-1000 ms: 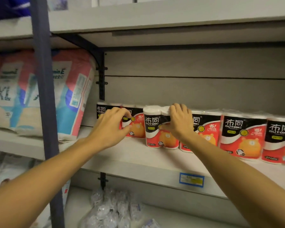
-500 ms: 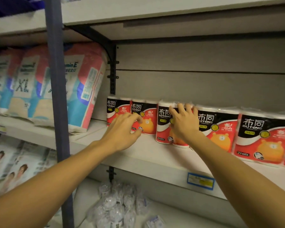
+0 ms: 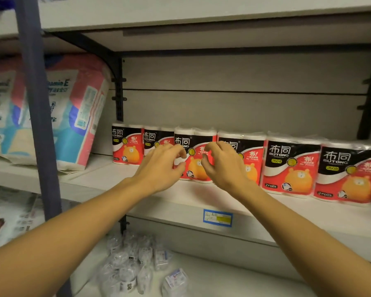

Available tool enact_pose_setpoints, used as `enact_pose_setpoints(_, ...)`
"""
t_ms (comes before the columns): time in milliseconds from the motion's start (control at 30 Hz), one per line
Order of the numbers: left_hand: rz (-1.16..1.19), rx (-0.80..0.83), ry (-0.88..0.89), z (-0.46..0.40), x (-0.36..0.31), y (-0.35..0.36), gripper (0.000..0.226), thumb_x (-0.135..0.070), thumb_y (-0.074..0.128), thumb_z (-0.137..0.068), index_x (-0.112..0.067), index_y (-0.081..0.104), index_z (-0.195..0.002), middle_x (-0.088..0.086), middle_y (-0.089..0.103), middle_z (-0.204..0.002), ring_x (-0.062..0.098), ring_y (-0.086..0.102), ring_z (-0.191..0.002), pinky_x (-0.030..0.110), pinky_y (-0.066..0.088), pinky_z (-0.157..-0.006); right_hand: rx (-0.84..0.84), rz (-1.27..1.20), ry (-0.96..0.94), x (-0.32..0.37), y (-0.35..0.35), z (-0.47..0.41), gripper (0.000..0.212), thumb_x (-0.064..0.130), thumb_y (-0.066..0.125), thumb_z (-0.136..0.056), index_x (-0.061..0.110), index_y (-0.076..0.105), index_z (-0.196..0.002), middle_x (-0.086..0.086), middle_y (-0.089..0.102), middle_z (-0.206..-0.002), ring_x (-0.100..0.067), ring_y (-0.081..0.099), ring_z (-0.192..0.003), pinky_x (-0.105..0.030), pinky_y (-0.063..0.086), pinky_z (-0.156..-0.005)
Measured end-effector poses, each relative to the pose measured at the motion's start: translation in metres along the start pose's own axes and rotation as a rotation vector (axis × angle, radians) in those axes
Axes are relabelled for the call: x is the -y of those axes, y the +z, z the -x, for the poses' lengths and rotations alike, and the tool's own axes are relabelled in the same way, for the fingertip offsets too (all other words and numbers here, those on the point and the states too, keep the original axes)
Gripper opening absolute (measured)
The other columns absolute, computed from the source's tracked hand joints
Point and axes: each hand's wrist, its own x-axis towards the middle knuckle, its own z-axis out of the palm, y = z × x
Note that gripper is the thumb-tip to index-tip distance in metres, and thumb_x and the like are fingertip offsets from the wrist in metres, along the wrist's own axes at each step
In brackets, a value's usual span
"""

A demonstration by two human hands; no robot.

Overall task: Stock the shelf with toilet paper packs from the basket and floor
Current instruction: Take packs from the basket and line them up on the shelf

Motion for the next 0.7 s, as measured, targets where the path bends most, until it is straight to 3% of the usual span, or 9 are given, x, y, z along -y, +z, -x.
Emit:
enact_pose_setpoints(100, 0.025, 0.013, 0.003, 0.006, -0.012, 0.006, 0.013, -0.028, 0.058, -0.09, -0.022, 0.059, -0.102, -0.004, 0.062, -0.102, 0.015, 0.057, -0.094, 0.037, 0.051, -0.074, -0.071, -0.096, 0.038, 0.002, -0.005, 0.007, 0.021, 0.026, 0.058, -0.09, 0.011, 0.06, -0.106, -0.005, 0.058, -0.094, -0.023, 0.053, -0.087, -0.032, 0.041, -0.062)
enact_pose_setpoints(167, 0.005, 0.03, -0.012, 0.012, -0.018, 0.008, 0.006, -0.026, 0.06, -0.088, -0.023, 0.054, -0.089, -0.005, 0.059, -0.089, 0.015, 0.054, -0.084, 0.039, 0.051, -0.069, -0.114, -0.165, 0.08, 0.005, -0.009, 0.009, 0.011, 0.021, 0.06, -0.088, 0.011, 0.054, -0.09, 0.004, 0.051, -0.075, -0.018, 0.05, -0.069, -0.031, 0.034, -0.055)
enact_pose_setpoints(267, 0.002, -0.053, -0.072, 0.022, -0.025, 0.008, 0.038, -0.009, 0.056, -0.086, -0.026, 0.031, -0.064, -0.006, 0.04, -0.062, 0.012, 0.036, -0.057, 0.032, 0.033, -0.052, -0.15, -0.286, 0.154, 0.008, -0.01, 0.011, 0.031, 0.01, 0.058, -0.086, 0.017, 0.037, -0.065, 0.01, 0.036, -0.053, -0.008, 0.034, -0.048, -0.03, 0.026, -0.047)
enact_pose_setpoints(367, 0.029, -0.069, -0.127, 0.031, -0.027, 0.004, 0.044, 0.0, 0.053, -0.084, -0.023, 0.025, -0.058, 0.001, 0.04, -0.057, 0.019, 0.034, -0.053, 0.031, 0.027, -0.05, -0.154, -0.428, 0.191, 0.018, -0.007, 0.014, 0.044, 0.004, 0.058, -0.085, 0.022, 0.03, -0.056, 0.008, 0.033, -0.048, -0.009, 0.029, -0.045, -0.028, 0.027, -0.046)
enact_pose_setpoints(533, -0.013, -0.048, -0.22, 0.045, -0.024, -0.001, 0.038, -0.012, 0.052, -0.085, -0.022, 0.028, -0.057, 0.0, 0.042, -0.053, 0.031, 0.047, -0.058, 0.033, 0.031, -0.051, -0.001, -0.501, 0.199, 0.034, -0.01, 0.026, 0.021, 0.022, 0.063, -0.083, 0.018, 0.046, -0.071, 0.002, 0.052, -0.057, -0.015, 0.048, -0.054, -0.033, 0.041, -0.052)
enact_pose_setpoints(700, -0.059, -0.004, -0.226, 0.058, -0.029, -0.014, 0.019, -0.026, 0.058, -0.084, -0.022, 0.045, -0.072, -0.007, 0.051, -0.059, 0.017, 0.051, -0.061, 0.026, 0.03, -0.051, 0.079, -0.397, 0.219, 0.038, -0.024, 0.038, 0.016, 0.033, 0.061, -0.085, 0.022, 0.052, -0.091, -0.001, 0.06, -0.062, -0.019, 0.058, -0.061, -0.036, 0.05, -0.058)
